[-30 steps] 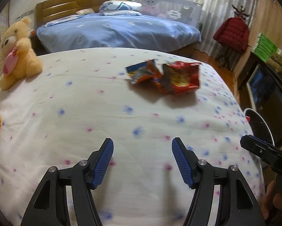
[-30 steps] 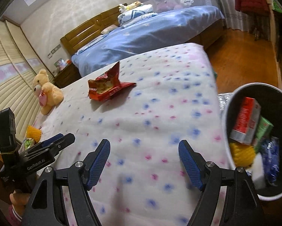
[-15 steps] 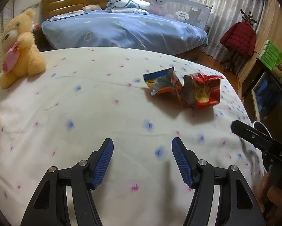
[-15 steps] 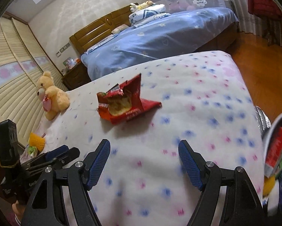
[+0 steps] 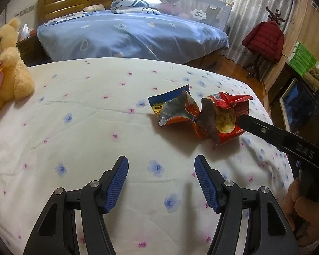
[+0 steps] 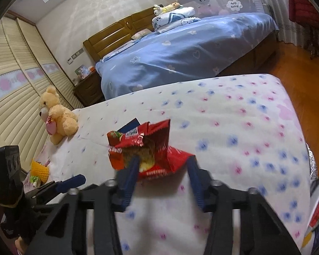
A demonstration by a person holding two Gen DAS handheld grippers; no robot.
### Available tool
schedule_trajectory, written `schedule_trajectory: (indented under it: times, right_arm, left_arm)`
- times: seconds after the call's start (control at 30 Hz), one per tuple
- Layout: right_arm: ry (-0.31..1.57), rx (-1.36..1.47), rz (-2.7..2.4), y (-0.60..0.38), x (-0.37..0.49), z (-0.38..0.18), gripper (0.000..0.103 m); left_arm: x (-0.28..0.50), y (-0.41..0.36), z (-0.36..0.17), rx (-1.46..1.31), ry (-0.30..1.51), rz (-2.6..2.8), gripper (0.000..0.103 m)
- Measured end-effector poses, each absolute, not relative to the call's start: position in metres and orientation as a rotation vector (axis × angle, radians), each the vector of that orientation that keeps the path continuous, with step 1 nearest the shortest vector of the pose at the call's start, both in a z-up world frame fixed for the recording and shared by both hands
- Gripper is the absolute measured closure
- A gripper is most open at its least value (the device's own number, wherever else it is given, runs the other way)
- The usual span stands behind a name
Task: Collect trash
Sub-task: 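Grasp the blue-orange foil wrapper with the left tool while the right tool grasps the red chip bag, then carry the foil wrapper and red chip bag over the trash bin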
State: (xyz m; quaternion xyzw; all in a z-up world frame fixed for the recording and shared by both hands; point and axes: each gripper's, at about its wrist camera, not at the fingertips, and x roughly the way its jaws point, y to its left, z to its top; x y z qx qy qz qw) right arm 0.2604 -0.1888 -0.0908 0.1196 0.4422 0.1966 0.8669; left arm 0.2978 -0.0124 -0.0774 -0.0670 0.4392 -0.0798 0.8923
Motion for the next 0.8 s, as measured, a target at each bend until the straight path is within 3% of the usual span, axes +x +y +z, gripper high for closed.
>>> schedule_trajectory:
  times: [0.07, 0.2, 0.53, 0.57, 0.6, 0.7, 0.8]
  right_arm:
    - [0.937, 0.234, 0.425, -0.184, 0.265, -0.093, 0.090]
    - [0.942, 0.240, 0.420, -0.189, 0.264, -0.096, 0.096]
    - [0.895, 0.317, 0.334, -0.242, 0.235, -0.086, 0.097]
    - [0.897, 0.322, 0.330, -0.245, 0.233, -0.087, 0.097]
    - [0.900, 0.326, 0.327, -0.248, 0.231, -0.088, 0.097]
    - [0.908, 0.341, 0.321, -0.252, 0.228, -0.092, 0.097]
    - [0.904, 0.352, 0.317, -0.254, 0.223, -0.092, 0.097]
  left_arm:
    - [0.301, -0.015, -0.079, -0.136, 0.916, -0.165, 0.039]
    - [0.309, -0.021, -0.079, -0.156, 0.914, -0.178, 0.039]
    - [0.341, -0.043, -0.087, -0.175, 0.902, -0.145, 0.042]
    - [0.344, -0.044, -0.090, -0.182, 0.906, -0.139, 0.050]
    - [0.348, -0.045, -0.093, -0.198, 0.912, -0.146, 0.069]
    - [0.355, -0.047, -0.099, -0.214, 0.919, -0.145, 0.093]
    - [0.354, -0.046, -0.097, -0.217, 0.907, -0.160, 0.099]
